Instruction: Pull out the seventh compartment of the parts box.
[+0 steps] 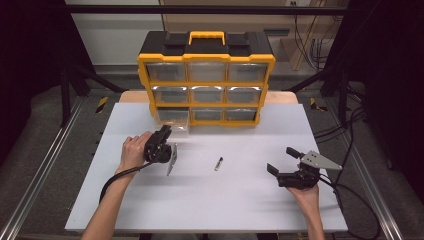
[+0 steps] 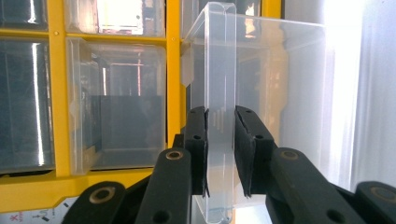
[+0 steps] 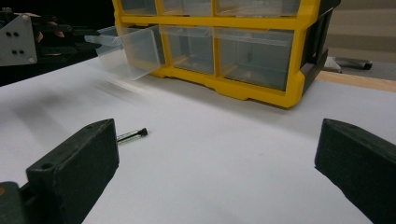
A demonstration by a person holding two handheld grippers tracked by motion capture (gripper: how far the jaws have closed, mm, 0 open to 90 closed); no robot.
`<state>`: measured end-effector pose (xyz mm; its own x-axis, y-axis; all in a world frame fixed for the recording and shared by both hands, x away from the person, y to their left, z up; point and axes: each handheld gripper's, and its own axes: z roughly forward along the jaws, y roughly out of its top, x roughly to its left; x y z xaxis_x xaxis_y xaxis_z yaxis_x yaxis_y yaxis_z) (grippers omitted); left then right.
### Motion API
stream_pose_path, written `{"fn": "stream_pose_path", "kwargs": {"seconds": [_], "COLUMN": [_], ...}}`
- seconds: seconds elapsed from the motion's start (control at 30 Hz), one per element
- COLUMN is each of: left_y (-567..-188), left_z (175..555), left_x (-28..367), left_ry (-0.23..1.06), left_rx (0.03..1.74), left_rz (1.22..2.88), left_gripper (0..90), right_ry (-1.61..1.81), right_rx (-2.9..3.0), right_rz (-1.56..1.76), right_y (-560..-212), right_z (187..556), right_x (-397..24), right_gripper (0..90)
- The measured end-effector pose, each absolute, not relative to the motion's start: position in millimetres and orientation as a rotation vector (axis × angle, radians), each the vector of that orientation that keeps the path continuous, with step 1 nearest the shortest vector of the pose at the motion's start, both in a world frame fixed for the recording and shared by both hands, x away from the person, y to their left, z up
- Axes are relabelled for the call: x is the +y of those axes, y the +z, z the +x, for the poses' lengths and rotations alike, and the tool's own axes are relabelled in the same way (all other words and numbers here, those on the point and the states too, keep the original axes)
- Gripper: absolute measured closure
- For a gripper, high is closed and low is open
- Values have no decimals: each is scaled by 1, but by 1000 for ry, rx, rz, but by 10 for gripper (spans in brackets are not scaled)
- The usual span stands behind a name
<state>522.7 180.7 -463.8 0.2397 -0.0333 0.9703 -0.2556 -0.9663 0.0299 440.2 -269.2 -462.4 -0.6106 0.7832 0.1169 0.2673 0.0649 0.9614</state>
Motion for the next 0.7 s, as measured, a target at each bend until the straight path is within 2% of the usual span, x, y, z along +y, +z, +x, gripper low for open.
{"fn": "stream_pose_path", "kwargs": {"seconds": [0.37,0.7], "left_y": [-455,-448], "left_z": [521,515], "left_x": [182,184], "left_ry": [1659,1475], "left_rx": [-165,42], "left_rz": [2367,2364], "left_gripper": [666,618], "right_ry": [1577,1580], "right_rx": [1910,1910], "right_rz": [1043,1043], "right_y": [-462,-462], "right_z": [440,440], "right_x": [-269,-269], "right_gripper": [5,5]}}
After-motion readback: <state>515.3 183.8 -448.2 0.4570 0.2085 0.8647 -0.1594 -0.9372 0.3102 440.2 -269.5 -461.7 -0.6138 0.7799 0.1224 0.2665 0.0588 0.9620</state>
